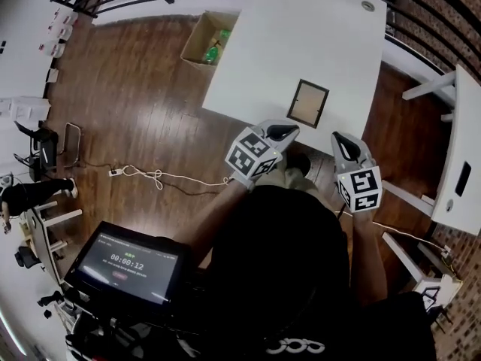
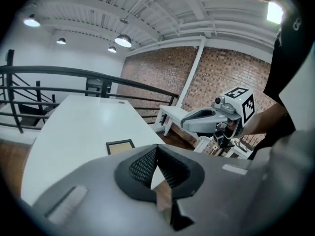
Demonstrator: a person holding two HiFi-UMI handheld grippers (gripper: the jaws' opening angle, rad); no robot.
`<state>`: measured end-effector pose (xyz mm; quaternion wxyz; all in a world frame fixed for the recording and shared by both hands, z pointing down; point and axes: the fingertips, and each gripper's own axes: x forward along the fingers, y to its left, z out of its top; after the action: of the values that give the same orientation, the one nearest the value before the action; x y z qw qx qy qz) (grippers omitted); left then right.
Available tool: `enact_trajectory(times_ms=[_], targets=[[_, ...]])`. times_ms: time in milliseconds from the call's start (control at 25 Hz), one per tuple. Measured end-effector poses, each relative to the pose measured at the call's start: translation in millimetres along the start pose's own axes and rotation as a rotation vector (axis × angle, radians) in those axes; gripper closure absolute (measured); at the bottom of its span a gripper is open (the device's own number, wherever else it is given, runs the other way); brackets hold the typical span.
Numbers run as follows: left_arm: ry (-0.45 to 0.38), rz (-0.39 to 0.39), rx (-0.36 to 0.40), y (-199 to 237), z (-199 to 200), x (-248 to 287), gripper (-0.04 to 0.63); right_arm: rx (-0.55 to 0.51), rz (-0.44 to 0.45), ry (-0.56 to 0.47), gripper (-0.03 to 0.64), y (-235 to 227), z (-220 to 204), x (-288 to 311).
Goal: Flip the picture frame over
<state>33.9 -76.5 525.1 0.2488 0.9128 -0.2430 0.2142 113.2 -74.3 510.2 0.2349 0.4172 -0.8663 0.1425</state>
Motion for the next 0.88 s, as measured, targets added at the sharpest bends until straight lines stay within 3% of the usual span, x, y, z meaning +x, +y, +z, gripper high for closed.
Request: enact_trajectory(times_ms=[360, 640, 880], targets=[[-0.238, -0.027, 0.081, -106.5, -4.9, -84.0, 0.581, -0.065, 0.016, -0.151, 0.624, 85.5, -1.9, -100.1], [-0.29, -0.05, 0.119, -196.2, -51.5, -136.8, 0.581, -0.087, 0.037, -0.182, 0.624, 170.3, -35.0, -179.1], [-0.339, -0.078, 0.109, -275.1, -95.8, -177.5, 0.582, -0.079, 0.043, -0.178, 0.624, 237.8, -70.8, -250.1]])
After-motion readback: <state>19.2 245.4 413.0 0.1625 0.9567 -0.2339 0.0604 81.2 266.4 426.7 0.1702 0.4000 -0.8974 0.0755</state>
